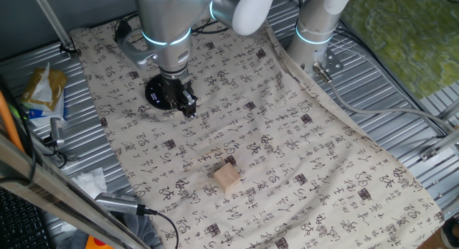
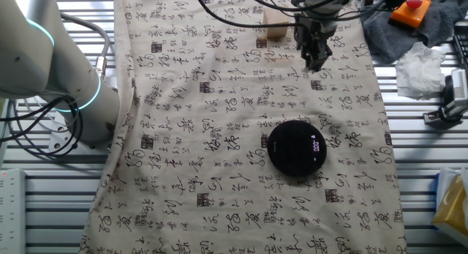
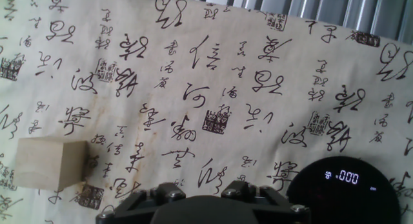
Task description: Place the block on the scale
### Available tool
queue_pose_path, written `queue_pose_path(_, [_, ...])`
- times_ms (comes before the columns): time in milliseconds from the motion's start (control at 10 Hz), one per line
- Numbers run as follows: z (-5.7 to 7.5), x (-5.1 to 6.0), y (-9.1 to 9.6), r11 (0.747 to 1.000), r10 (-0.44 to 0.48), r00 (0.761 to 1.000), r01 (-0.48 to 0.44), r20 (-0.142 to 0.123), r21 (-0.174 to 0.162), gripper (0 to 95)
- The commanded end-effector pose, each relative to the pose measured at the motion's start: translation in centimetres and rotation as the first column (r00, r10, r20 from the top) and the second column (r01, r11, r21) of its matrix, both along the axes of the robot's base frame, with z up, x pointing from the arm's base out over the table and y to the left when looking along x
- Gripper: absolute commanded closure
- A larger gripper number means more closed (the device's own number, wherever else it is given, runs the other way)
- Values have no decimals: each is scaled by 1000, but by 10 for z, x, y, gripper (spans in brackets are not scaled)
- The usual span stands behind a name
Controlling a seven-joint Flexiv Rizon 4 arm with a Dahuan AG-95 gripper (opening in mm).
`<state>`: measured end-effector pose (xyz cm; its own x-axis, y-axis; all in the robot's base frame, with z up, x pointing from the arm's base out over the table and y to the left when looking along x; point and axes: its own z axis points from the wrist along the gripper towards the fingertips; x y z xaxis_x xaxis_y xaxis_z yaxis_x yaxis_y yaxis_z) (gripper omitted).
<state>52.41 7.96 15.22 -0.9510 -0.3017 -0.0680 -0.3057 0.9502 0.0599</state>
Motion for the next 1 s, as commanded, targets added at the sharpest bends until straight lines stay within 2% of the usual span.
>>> queue_pose_path(100, [1,-1,0,1000,17,1000,-17,1,0,570])
queue_pose_path(500, [1,-1,0,1000,27,1000,-27,0,-2,570])
queue_pose_path(1000, [0,-1,0,999,43,999,-43,-2,-26,570])
